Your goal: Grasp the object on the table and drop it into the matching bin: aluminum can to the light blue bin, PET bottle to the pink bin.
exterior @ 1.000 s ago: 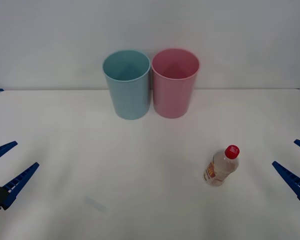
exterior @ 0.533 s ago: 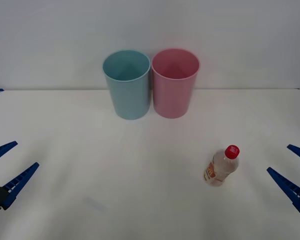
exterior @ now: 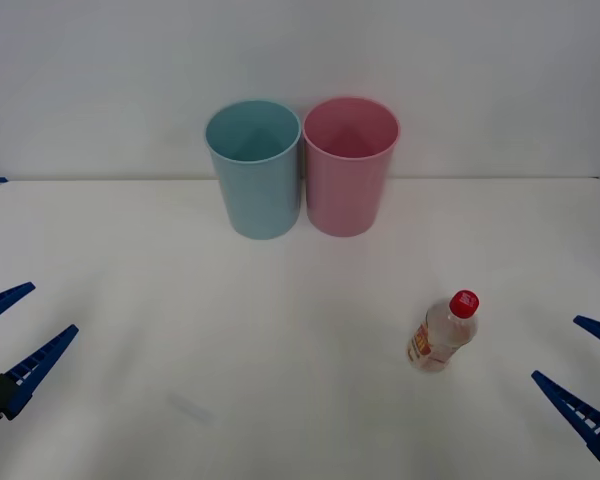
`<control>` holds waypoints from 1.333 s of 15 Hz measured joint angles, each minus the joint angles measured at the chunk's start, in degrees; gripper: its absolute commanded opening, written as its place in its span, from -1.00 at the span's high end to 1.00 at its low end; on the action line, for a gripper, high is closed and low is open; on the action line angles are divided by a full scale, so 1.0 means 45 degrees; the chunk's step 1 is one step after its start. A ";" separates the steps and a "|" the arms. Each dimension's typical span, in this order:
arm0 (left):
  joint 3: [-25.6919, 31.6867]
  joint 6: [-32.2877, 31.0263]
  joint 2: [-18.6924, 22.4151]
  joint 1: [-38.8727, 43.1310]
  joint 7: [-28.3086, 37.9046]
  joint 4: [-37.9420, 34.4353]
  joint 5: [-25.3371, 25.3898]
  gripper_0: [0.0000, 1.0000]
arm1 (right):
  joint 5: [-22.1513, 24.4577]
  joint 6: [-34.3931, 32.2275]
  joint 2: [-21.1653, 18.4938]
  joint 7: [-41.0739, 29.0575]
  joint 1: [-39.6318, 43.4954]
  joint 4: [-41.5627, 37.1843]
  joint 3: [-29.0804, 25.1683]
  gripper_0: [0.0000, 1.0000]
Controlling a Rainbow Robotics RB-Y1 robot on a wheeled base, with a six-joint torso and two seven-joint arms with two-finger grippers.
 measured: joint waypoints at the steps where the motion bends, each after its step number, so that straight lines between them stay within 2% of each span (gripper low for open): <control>1: 0.0000 0.0000 0.0000 0.0000 0.0000 0.0000 0.0000 -1.00 | 0.0048 0.0025 -0.0010 0.0318 0.0122 0.0004 0.0058 -1.00; 6: 0.0000 0.0000 0.0000 0.0000 0.0001 0.0000 0.0000 -1.00 | 0.0157 0.0081 -0.0013 0.0901 0.0574 0.0037 0.0422 -1.00; 11: 0.0000 0.0000 0.0000 0.0000 0.0000 0.0000 0.0000 -1.00 | 0.0164 0.0246 -0.0013 0.2653 0.0253 0.1142 0.0845 -1.00; 20: 0.0000 0.0000 0.0000 0.0000 0.0000 0.0000 0.0000 -1.00 | 0.0134 0.1682 0.0004 0.3215 -0.0786 0.2311 0.2917 -1.00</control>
